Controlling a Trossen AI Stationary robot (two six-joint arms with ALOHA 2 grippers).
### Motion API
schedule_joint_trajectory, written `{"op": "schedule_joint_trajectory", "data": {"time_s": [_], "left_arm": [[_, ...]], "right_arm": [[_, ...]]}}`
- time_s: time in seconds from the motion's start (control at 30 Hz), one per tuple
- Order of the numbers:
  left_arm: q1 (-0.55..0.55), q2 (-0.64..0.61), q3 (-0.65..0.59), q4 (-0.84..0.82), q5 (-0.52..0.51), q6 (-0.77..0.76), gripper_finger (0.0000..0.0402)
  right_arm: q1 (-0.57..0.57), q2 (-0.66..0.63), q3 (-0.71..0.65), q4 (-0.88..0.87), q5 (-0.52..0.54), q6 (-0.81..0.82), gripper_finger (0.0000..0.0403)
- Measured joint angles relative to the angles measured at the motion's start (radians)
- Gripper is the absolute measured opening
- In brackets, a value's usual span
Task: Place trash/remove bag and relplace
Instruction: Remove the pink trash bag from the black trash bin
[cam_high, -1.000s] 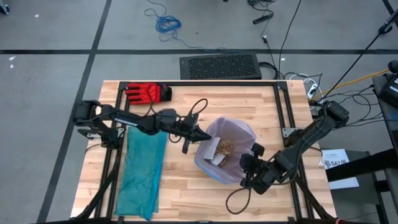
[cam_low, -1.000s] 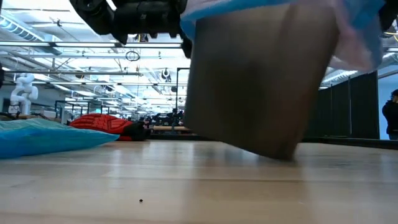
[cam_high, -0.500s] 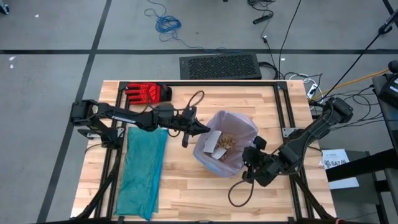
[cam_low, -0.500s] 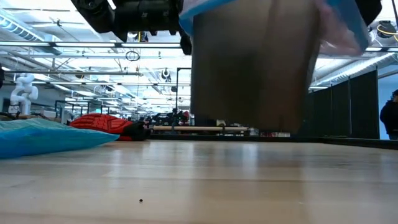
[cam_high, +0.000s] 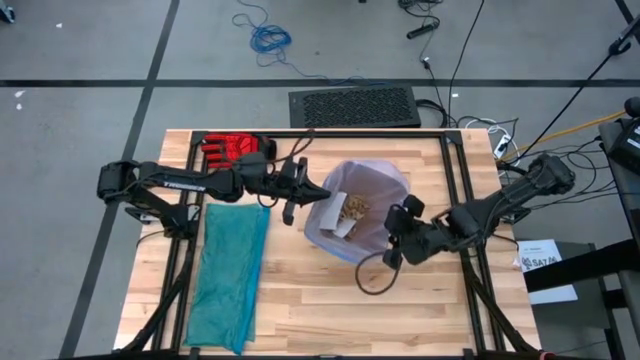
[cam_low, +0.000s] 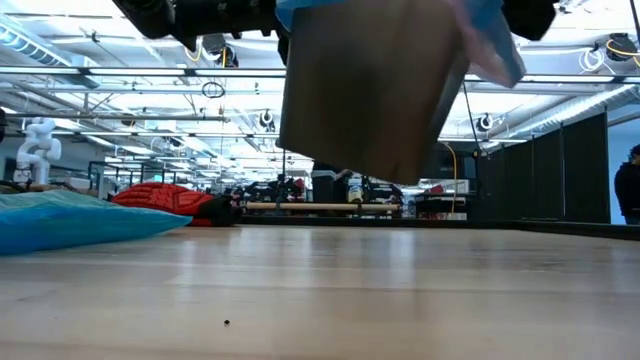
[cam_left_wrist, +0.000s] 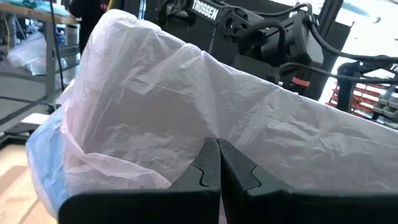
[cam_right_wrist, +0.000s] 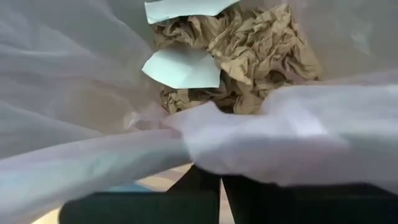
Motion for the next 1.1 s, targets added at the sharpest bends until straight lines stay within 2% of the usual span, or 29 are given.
{"op": "schedule_joint_trajectory", "data": {"time_s": [0.17,0.53,0.67,0.87,1.1], "left_arm": [[0.008,-0.012,0.000,-0.001,-0.002,-0.001,0.0000],[-0.016,-0.008,-0.002,-0.060,-0.035,-0.003,0.0000],[-0.034,-0.008,-0.002,-0.103,-0.075,0.000,0.0000],[-0.057,-0.005,-0.005,-0.239,-0.205,0.032,0.0000],[-0.061,-0.002,-0.099,-0.225,-0.288,0.004,0.0000]], "right_arm": [[-0.046,0.000,0.043,-0.014,-0.034,-0.056,0.0000],[-0.066,-0.001,0.047,-0.048,-0.146,-0.009,0.0000],[-0.068,-0.001,0.047,-0.065,-0.176,0.016,0.0000],[-0.073,0.001,0.047,-0.108,-0.219,0.065,0.0000],[-0.073,0.004,0.047,-0.097,-0.212,0.073,0.0000]]}}
